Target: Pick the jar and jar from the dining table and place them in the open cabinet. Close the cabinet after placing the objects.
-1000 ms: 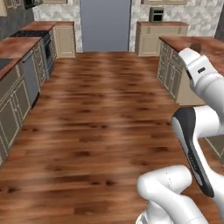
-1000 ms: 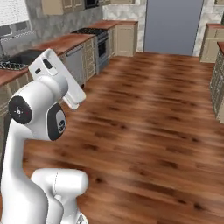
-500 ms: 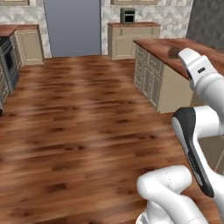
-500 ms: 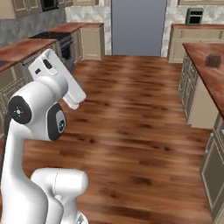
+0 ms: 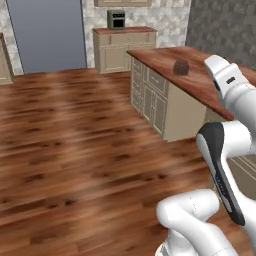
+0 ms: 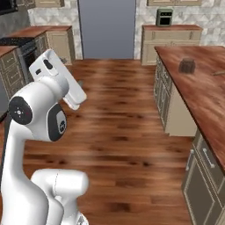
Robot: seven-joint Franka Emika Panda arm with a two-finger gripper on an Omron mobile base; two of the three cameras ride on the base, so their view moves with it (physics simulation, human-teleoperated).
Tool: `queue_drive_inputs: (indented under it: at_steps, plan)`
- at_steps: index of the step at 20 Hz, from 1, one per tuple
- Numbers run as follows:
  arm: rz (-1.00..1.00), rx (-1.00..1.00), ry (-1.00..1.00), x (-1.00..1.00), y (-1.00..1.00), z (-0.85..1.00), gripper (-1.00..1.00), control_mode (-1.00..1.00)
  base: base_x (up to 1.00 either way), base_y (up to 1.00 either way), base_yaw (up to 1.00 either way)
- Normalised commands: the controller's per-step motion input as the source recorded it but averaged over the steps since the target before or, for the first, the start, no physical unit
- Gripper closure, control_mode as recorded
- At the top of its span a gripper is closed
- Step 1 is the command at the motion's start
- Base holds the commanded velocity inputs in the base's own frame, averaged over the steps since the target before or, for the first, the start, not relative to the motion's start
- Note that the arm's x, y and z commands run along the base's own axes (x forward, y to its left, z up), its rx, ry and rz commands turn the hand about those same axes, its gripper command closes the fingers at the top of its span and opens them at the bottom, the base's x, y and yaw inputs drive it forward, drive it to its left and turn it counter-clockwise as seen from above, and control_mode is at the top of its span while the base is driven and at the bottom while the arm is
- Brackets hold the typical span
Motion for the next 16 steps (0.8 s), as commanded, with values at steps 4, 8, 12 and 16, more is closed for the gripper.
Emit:
queue_drive_inputs:
  at_steps: [4, 8, 12, 16]
  plan:
    - [0.0, 0.0, 0.0, 0.0, 0.0, 0.0, -1.0, 1.0, 1.0, -0.2, -0.29]
    - [0.0, 0.0, 0.0, 0.0, 0.0, 0.0, -1.0, 1.0, 1.0, -0.11, -0.29]
    - [0.0, 0.0, 0.0, 0.0, 0.0, 0.0, -1.0, 1.0, 1.0, -0.04, -0.24]
    - [0.0, 0.0, 0.0, 0.0, 0.0, 0.0, -1.0, 1.0, 1.0, 0.0, -0.23]
